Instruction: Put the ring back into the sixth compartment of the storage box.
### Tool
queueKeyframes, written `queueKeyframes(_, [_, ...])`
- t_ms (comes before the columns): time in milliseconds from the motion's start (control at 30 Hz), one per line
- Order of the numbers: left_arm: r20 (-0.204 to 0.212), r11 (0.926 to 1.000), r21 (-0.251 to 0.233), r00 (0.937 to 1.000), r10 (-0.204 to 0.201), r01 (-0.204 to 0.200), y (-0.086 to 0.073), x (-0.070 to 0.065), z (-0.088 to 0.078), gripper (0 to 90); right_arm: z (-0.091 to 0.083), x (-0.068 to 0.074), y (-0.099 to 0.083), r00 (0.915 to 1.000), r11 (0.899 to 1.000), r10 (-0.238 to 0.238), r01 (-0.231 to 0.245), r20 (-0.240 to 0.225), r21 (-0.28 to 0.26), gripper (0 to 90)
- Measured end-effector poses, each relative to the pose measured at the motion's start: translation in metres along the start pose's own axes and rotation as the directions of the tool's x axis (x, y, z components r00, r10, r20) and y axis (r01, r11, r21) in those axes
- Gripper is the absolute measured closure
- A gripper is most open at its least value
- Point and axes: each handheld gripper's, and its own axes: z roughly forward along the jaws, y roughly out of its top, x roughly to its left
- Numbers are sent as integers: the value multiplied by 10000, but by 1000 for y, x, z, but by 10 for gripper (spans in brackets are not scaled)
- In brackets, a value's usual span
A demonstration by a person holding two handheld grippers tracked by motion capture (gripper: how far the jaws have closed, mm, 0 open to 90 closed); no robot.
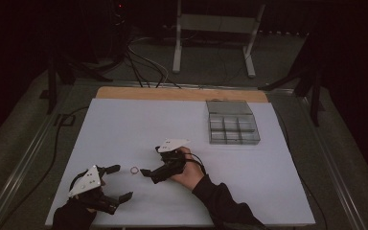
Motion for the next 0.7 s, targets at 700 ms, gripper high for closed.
queueKeyframes(700, [87, 10000, -33, 10000, -47, 47, 0, 1, 0, 5, 41, 8, -1, 9986, 9944, 25, -81, 528, 1055, 306])
